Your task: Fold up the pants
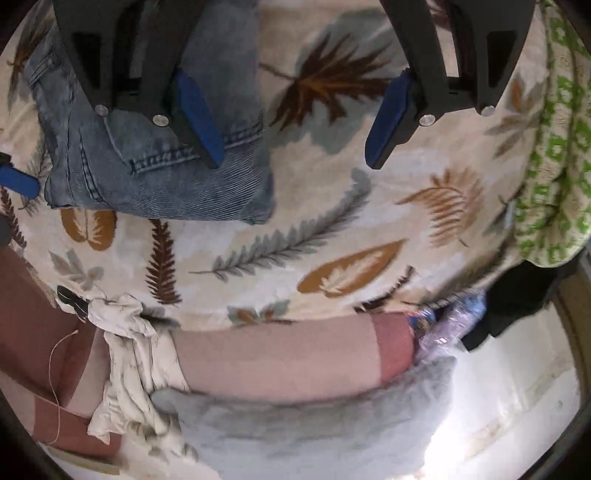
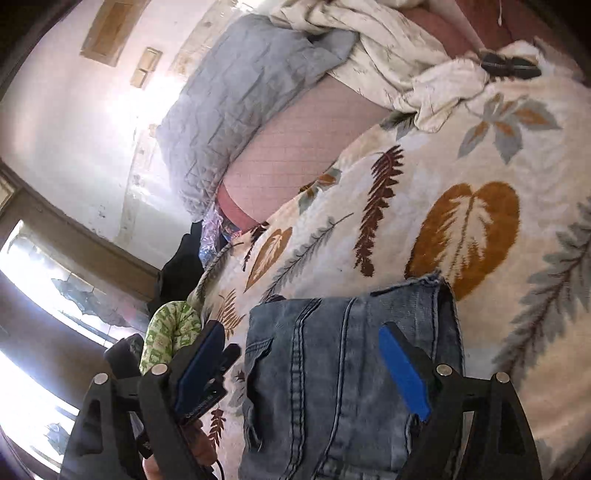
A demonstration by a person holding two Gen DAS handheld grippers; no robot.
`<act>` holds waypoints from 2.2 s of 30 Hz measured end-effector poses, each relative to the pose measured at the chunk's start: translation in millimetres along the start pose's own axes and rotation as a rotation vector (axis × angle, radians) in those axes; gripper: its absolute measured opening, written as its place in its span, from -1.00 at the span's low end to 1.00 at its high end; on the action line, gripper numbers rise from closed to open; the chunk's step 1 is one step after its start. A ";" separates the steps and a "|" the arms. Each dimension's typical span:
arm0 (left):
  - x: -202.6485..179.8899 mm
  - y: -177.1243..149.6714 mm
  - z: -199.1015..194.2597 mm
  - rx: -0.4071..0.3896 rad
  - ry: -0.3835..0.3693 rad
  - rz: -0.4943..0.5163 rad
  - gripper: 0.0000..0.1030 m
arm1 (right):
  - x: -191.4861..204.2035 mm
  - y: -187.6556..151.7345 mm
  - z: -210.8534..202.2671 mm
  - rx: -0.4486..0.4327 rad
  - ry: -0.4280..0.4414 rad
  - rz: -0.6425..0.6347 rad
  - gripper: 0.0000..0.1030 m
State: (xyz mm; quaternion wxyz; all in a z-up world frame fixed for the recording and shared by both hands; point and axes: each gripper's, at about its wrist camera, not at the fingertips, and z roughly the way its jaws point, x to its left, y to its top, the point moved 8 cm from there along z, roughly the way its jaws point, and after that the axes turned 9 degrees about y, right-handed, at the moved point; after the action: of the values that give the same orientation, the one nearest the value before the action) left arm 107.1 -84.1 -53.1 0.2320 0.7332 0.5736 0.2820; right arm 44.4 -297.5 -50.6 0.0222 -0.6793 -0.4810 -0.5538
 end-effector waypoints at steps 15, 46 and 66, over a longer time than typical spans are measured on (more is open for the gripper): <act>-7.2 -12.6 23.9 0.041 0.013 0.028 0.56 | -81.1 6.8 46.0 0.118 -0.243 0.098 0.71; -43.8 -107.2 -74.5 -0.059 -0.110 0.328 -0.09 | -23.4 -84.0 -33.9 0.158 -0.166 0.005 0.13; -42.1 -106.5 -73.8 -0.051 -0.089 0.326 -0.09 | -28.2 -73.0 -34.3 0.104 -0.205 -0.029 -0.64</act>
State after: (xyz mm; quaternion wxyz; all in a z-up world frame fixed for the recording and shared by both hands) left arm -26.4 -98.8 -75.9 0.2269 0.8221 0.4290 0.2976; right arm -28.0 -295.4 -95.9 0.0001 -0.7234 -0.5184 -0.4560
